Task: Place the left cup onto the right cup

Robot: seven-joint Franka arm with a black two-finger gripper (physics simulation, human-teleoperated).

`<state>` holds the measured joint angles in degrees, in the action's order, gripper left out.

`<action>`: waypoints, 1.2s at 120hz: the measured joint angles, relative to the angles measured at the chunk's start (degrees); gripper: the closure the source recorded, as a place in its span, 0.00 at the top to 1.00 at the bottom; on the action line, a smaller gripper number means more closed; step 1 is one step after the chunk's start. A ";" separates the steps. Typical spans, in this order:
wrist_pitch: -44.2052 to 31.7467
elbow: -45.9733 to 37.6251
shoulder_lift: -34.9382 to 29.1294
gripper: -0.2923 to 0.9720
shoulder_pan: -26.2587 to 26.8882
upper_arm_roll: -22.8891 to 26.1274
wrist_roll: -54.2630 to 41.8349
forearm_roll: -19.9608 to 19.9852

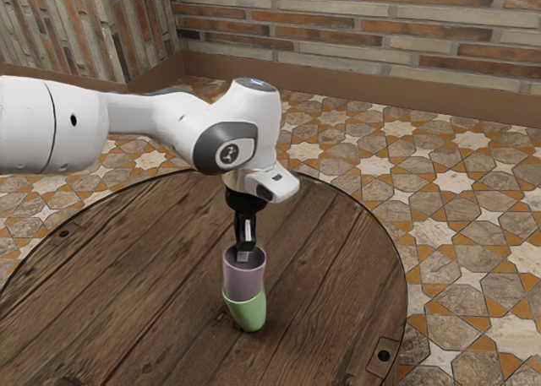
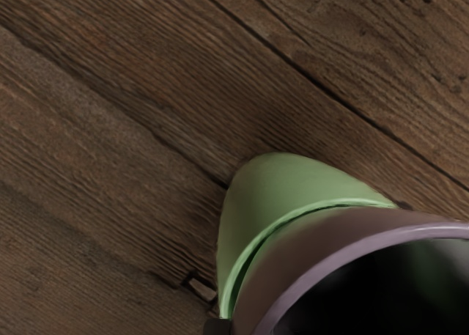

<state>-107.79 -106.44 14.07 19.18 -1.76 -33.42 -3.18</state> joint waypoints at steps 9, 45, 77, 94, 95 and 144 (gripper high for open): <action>-0.73 0.03 0.42 0.15 0.00 0.00 0.05 -0.17; -1.41 0.22 -0.69 0.59 0.67 0.00 0.07 -0.41; -0.98 0.16 -1.88 0.72 0.54 0.00 0.08 -0.45; -0.40 0.16 -3.37 0.74 0.19 -0.08 0.08 -0.70; -0.35 0.18 -3.47 0.74 0.16 -0.08 0.08 -0.71; 3.79 0.92 -11.45 0.77 -3.06 -1.18 -1.91 -2.08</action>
<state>-104.00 -105.51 2.62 16.12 -2.94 -35.33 -5.26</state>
